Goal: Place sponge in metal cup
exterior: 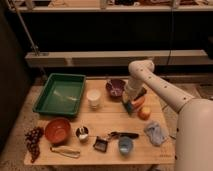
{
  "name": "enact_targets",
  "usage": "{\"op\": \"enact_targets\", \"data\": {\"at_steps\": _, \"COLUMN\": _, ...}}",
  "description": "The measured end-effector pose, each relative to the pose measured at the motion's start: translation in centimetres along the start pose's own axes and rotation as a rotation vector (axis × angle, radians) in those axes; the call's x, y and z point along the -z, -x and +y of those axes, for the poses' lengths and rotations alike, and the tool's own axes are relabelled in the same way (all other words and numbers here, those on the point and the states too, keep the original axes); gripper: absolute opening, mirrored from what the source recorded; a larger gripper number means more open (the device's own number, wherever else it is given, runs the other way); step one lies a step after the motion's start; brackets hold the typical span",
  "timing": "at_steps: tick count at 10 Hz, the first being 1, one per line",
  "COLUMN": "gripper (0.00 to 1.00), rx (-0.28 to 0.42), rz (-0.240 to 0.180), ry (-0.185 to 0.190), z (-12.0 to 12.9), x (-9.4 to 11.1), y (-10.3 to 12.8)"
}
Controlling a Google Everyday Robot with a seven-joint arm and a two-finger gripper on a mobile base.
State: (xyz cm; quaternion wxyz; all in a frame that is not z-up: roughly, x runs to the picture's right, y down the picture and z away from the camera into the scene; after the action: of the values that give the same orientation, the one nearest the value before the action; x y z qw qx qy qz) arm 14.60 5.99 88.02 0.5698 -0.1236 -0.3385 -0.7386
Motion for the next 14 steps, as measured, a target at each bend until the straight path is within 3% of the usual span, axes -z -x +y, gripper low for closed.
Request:
{"op": "enact_targets", "data": {"at_steps": 4, "gripper": 0.0, "rx": 0.093, "rz": 0.09, "ry": -0.058, "z": -2.2, "x": 6.3, "y": 0.2}}
{"op": "enact_targets", "data": {"at_steps": 6, "gripper": 0.0, "rx": 0.195, "rz": 0.14, "ry": -0.127, "z": -4.4, "x": 10.0, "y": 0.8}}
{"op": "enact_targets", "data": {"at_steps": 7, "gripper": 0.0, "rx": 0.241, "rz": 0.143, "ry": -0.164, "z": -5.4, "x": 10.6, "y": 0.9}}
{"op": "enact_targets", "data": {"at_steps": 9, "gripper": 0.0, "rx": 0.386, "rz": 0.135, "ry": -0.287, "z": -8.9, "x": 10.6, "y": 1.1}}
{"op": "enact_targets", "data": {"at_steps": 12, "gripper": 0.0, "rx": 0.564, "rz": 0.121, "ry": -0.397, "z": -13.5, "x": 10.8, "y": 2.3}}
{"op": "enact_targets", "data": {"at_steps": 14, "gripper": 0.0, "rx": 0.635, "rz": 0.11, "ry": -0.458, "z": -15.0, "x": 11.3, "y": 3.0}}
